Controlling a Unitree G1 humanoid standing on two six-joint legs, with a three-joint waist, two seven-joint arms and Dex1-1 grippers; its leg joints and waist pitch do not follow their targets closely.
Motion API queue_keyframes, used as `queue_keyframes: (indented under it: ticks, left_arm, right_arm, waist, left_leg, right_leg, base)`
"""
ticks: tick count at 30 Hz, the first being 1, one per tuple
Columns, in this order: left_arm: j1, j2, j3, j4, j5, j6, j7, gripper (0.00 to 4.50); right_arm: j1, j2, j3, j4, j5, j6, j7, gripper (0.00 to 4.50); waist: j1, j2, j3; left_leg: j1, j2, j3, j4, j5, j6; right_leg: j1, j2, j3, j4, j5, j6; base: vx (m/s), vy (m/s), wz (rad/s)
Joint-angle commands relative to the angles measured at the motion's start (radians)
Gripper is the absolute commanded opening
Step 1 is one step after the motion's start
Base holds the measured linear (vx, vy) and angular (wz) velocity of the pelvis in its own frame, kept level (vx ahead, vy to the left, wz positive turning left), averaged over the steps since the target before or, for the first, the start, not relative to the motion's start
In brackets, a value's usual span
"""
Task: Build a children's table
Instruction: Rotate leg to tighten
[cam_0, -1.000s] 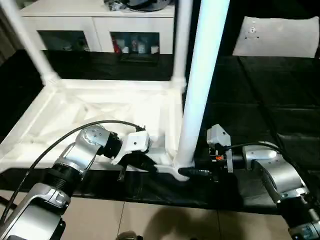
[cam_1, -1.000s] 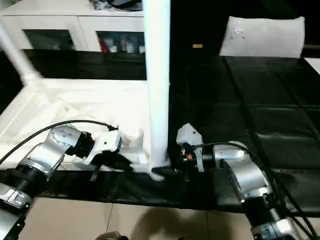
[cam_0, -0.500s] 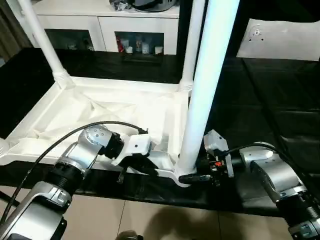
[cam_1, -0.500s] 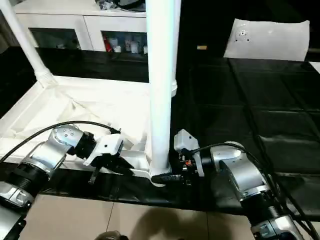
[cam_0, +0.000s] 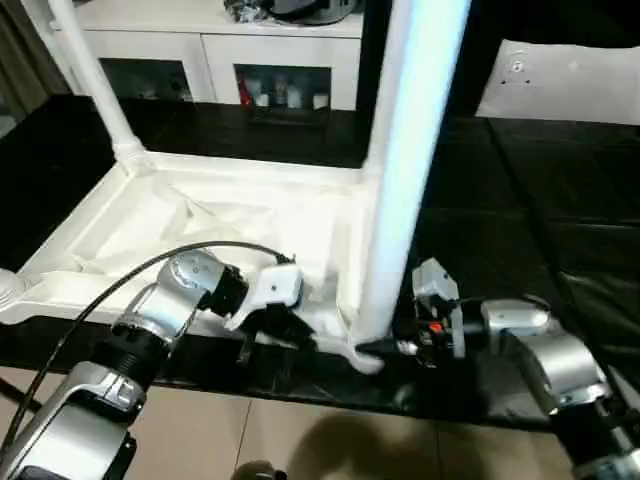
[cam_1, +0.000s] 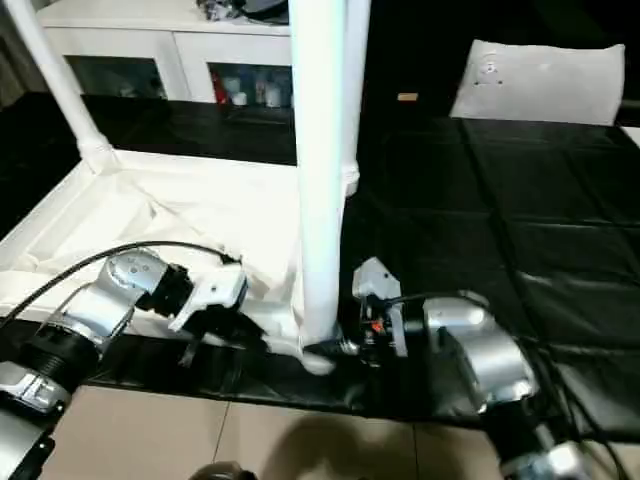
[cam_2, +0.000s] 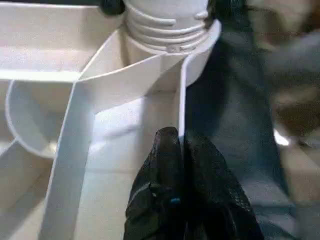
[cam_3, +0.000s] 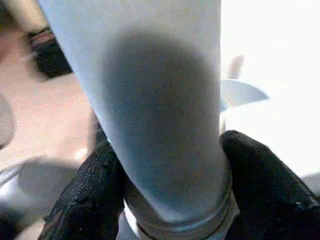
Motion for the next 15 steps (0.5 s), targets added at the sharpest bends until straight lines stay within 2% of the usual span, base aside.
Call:
queue_keyframes:
  ticks: [1, 2, 3, 4, 5, 6, 7, 9, 10, 12, 13, 14, 15]
  left_arm:
    - [-0.008, -0.077, 0.012, -0.015, -0.018, 0.047, 0.094, 0.0]
    - [-0.005, -0.124, 0.036, -0.038, -0.017, 0.118, 0.196, 0.0]
    - [-0.005, -0.124, 0.036, -0.038, -0.017, 0.118, 0.196, 0.0]
    - [0.001, -0.161, 0.052, -0.064, -0.018, 0.175, 0.264, 0.0]
    - [0.0, -0.191, 0.065, -0.074, -0.013, 0.21, 0.325, 0.0]
    - [-0.001, -0.205, 0.072, -0.078, -0.01, 0.226, 0.356, 0.0]
    - [-0.005, -0.232, 0.089, -0.082, -0.006, 0.256, 0.416, 0.0]
    - [-0.011, -0.286, 0.132, -0.091, -0.001, 0.302, 0.541, 0.0]
    - [-0.011, -0.301, 0.145, -0.099, -0.002, 0.315, 0.572, 0.0]
    - [-0.01, -0.316, 0.156, -0.111, -0.002, 0.333, 0.602, 0.0]
    - [-0.009, -0.318, 0.157, -0.116, 0.0, 0.336, 0.608, 0.0]
    - [-0.007, -0.317, 0.155, -0.122, 0.002, 0.337, 0.605, 0.0]
    - [-0.004, -0.314, 0.151, -0.131, 0.008, 0.338, 0.599, 0.0]
  right_arm:
    - [-0.008, 0.066, 0.025, -0.014, -0.011, 0.012, -0.103, 2.64]
    - [-0.027, 0.154, -0.018, 0.011, -0.032, 0.053, -0.282, 2.64]
    - [-0.027, 0.154, -0.018, 0.011, -0.032, 0.053, -0.282, 2.64]
    - [-0.045, 0.211, -0.046, 0.027, -0.046, 0.07, -0.388, 2.64]
    - [-0.061, 0.248, -0.061, 0.043, -0.062, 0.078, -0.465, 2.64]
    - [-0.068, 0.266, -0.068, 0.051, -0.071, 0.083, -0.504, 2.64]
    - [-0.082, 0.294, -0.076, 0.067, -0.087, 0.087, -0.566, 2.64]
    - [-0.112, 0.346, -0.102, 0.099, -0.107, 0.113, -0.689, 2.64]
    - [-0.119, 0.352, -0.1, 0.108, -0.117, 0.104, -0.705, 2.64]
    - [-0.125, 0.355, -0.088, 0.114, -0.135, 0.082, -0.711, 2.64]
    - [-0.125, 0.354, -0.083, 0.113, -0.142, 0.071, -0.709, 2.64]
    - [-0.122, 0.355, -0.082, 0.111, -0.144, 0.054, -0.708, 3.19]
    - [-0.117, 0.358, -0.084, 0.103, -0.145, 0.033, -0.704, 3.19]
  waist:
    - [-0.01, -0.013, -0.059]
    - [-0.023, -0.01, -0.053]
    - [-0.029, -0.01, -0.051]
    - [-0.043, -0.015, -0.05]
    - [-0.061, 0.0, -0.047]
    - [-0.08, 0.001, -0.053]
    - [-0.087, 0.006, -0.054]
    - [-0.107, 0.006, -0.059]
    - [-0.109, 0.004, -0.062]
    - [-0.111, -0.004, -0.066]
    - [-0.11, -0.005, -0.068]
    - [-0.106, -0.004, -0.07]
    - [-0.103, -0.005, -0.074]
  left_leg:
    - [0.01, 0.058, -0.023, -0.076, -0.214, 0.02]
    - [0.013, 0.056, -0.024, -0.078, -0.242, 0.01]
    - [0.018, 0.057, -0.026, -0.078, -0.263, 0.003]
    - [0.017, 0.049, -0.03, -0.076, -0.297, -0.008]
    - [0.022, 0.058, -0.038, -0.082, -0.343, -0.021]
    - [0.024, 0.059, -0.046, -0.082, -0.382, -0.017]
    - [0.02, 0.06, -0.047, -0.085, -0.385, -0.014]
    - [0.012, 0.062, -0.047, -0.089, -0.351, -0.005]
    - [0.01, 0.061, -0.045, -0.089, -0.332, 0.001]
    - [0.0, 0.057, -0.037, -0.084, -0.239, 0.034]
    - [-0.001, 0.056, -0.035, -0.081, -0.219, 0.045]
    - [0.001, 0.055, -0.03, -0.077, -0.183, 0.064]
    - [-0.006, 0.053, -0.028, -0.073, -0.137, 0.079]
  right_leg:
    - [0.053, -0.091, 0.067, -0.103, -0.493, -0.076]
    - [0.049, -0.088, 0.063, -0.113, -0.543, -0.054]
    - [0.045, -0.086, 0.058, -0.119, -0.566, -0.048]
    - [0.051, -0.086, 0.046, -0.129, -0.611, -0.022]
    - [0.052, -0.085, 0.038, -0.132, -0.616, -0.018]
    - [0.06, -0.084, 0.027, -0.137, -0.59, -0.008]
    - [0.063, -0.084, 0.031, -0.134, -0.56, -0.013]
    - [0.065, -0.087, 0.044, -0.121, -0.453, -0.067]
    - [0.066, -0.086, 0.047, -0.12, -0.425, -0.08]
    - [0.069, -0.087, 0.061, -0.104, -0.314, -0.127]
    - [0.069, -0.087, 0.063, -0.101, -0.301, -0.134]
    - [0.065, -0.087, 0.066, -0.099, -0.278, -0.148]
    - [0.072, -0.089, 0.067, -0.091, -0.233, -0.16]
  base:
    - [0.0, 0.0, 0.0]
    - [0.0, 0.0, 0.0]
    - [0.0, 0.0, 0.0]
    - [0.0, 0.0, 0.0]
    - [0.0, 0.0, 0.0]
    - [0.0, 0.0, 0.0]
    - [0.0, 0.0, 0.0]
    - [0.0, 0.0, 0.0]
    - [0.0, 0.0, 0.0]
    - [0.0, 0.0, 0.0]
    - [0.0, 0.0, 0.0]
    - [0.0, 0.0, 0.0]
    - [0.0, 0.0, 0.0]
